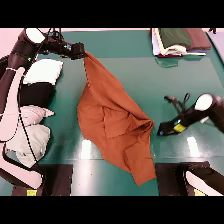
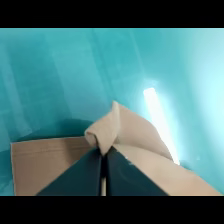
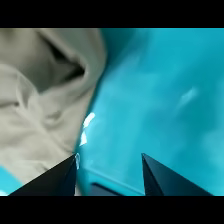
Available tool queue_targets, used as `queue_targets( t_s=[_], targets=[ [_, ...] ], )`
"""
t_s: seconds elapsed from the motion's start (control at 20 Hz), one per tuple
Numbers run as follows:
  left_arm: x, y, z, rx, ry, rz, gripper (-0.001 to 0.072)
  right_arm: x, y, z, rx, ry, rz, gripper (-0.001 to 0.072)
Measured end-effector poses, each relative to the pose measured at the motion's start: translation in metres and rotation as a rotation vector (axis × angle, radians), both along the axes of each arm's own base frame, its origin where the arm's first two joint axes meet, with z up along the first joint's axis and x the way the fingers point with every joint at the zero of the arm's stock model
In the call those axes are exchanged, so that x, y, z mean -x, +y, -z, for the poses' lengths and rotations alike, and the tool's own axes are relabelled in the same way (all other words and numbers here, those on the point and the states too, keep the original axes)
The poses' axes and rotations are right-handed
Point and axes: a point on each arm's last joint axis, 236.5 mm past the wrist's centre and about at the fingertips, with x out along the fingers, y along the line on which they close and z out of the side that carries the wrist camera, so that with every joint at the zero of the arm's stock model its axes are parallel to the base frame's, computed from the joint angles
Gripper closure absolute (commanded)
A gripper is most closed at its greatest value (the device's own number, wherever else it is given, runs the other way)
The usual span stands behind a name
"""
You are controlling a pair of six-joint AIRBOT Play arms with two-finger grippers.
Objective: Fold the shirts.
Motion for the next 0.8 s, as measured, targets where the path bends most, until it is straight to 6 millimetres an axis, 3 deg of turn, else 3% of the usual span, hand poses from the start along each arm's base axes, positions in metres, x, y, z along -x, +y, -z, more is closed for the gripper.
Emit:
queue_targets(
  t_s=[0.1,0.3,0.4,0.45,0.55,0.7,0.8],
  targets=[
    [0.0,0.0,-0.001,0.0,0.0,0.002,0.0684,0.016,0.016,0.018,-0.069,0.037,0.032,0.026],
    [0.002,-0.001,-0.001,0.005,0.006,0.004,0.0684,0.022,0.041,0.035,-0.131,0.026,0.05,0.0276],
    [0.002,-0.003,-0.002,0.015,0.008,0.006,0.0684,0.025,0.054,0.042,-0.141,0.039,0.024,0.0597],
    [0.002,-0.004,-0.003,0.021,0.009,0.006,0.0684,0.025,0.058,0.047,-0.135,0.038,0.001,0.0694],
    [0.002,-0.006,-0.012,0.036,-0.005,0.008,0.0685,0.023,0.07,0.049,-0.135,0.028,-0.048,0.0694],
    [-0.001,-0.008,-0.056,0.059,-0.096,0.015,0.0685,-0.01,0.071,0.036,-0.09,-0.103,-0.123,0.0694],
    [0.0,-0.005,-0.112,0.092,-0.229,-0.007,0.0685,-0.046,0.066,-0.003,-0.058,-0.247,-0.142,0.0695]
  ],
)
